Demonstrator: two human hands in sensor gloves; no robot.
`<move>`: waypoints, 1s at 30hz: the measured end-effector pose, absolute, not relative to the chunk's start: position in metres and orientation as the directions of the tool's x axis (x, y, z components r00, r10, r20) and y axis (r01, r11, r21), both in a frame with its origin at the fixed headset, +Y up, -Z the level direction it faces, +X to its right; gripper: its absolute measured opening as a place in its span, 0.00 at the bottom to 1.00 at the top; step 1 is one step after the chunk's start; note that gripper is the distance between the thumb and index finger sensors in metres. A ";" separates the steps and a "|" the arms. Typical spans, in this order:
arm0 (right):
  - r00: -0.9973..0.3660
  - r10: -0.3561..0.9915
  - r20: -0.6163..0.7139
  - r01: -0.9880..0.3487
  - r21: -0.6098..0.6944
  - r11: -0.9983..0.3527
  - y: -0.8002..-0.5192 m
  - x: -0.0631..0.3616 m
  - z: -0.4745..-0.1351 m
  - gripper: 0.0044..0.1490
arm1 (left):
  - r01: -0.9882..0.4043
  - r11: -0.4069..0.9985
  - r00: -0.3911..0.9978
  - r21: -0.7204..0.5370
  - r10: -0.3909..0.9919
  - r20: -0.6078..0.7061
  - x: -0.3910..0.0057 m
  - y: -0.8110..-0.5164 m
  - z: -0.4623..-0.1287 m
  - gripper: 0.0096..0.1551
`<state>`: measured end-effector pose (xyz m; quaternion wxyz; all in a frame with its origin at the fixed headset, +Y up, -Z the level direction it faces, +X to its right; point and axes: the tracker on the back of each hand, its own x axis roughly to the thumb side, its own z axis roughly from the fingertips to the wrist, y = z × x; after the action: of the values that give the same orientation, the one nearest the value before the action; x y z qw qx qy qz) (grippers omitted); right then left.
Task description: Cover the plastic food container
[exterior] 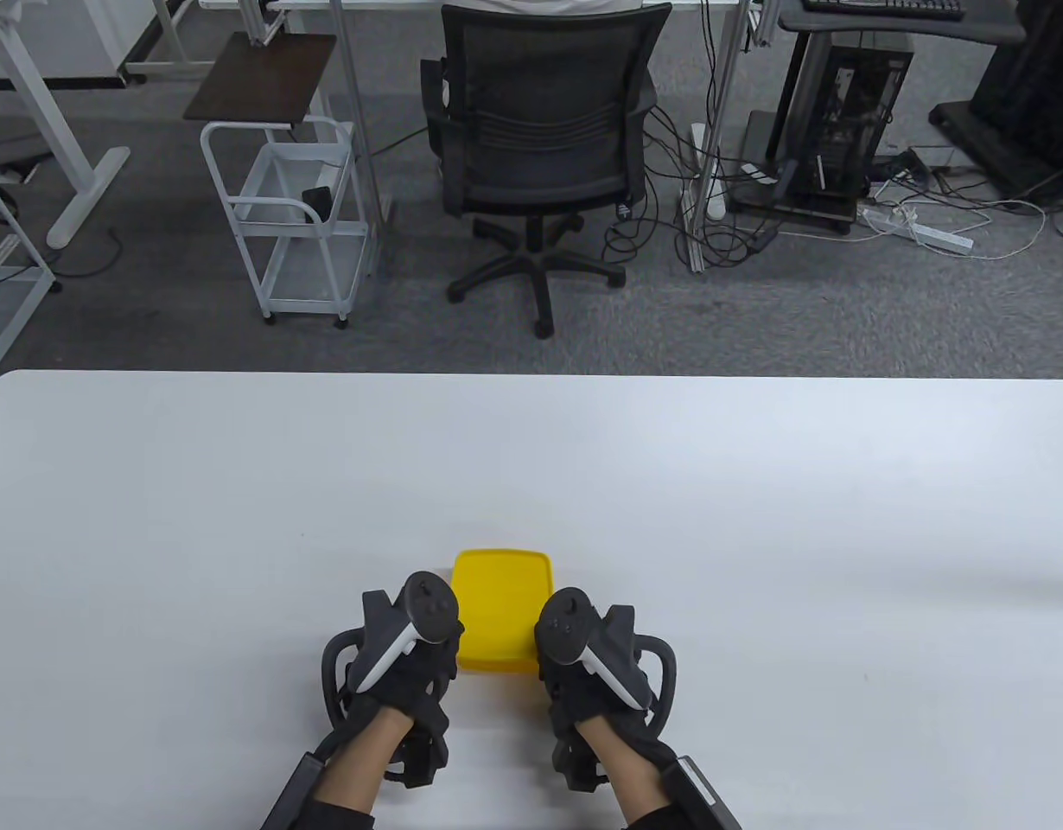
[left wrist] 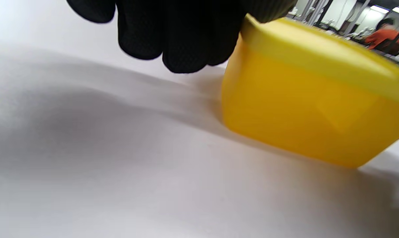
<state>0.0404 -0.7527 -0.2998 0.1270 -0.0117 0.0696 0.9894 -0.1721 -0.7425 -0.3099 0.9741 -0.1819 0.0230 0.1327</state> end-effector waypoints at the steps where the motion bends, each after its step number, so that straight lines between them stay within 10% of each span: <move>1: -0.982 0.186 -0.013 -0.187 0.075 -0.980 -0.749 0.044 -0.297 0.30 | -0.283 0.913 0.959 -0.294 0.274 -0.072 -0.179 -0.733 -0.306 0.32; 9: -0.993 0.045 0.107 -0.055 -0.093 -0.994 -0.723 0.089 -0.286 0.40 | -0.226 0.957 0.950 -0.185 0.258 0.177 -0.226 -0.704 -0.280 0.44; 30: -0.996 -0.033 0.089 0.048 0.171 -0.984 -0.752 0.111 -0.292 0.54 | 0.001 0.929 0.987 -0.369 0.059 0.151 -0.225 -0.755 -0.283 0.54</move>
<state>0.1105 -0.7522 -0.2920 -0.0202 0.0427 0.0866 0.9951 -0.2253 -0.7553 -0.2832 0.9789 -0.1874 -0.0801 0.0146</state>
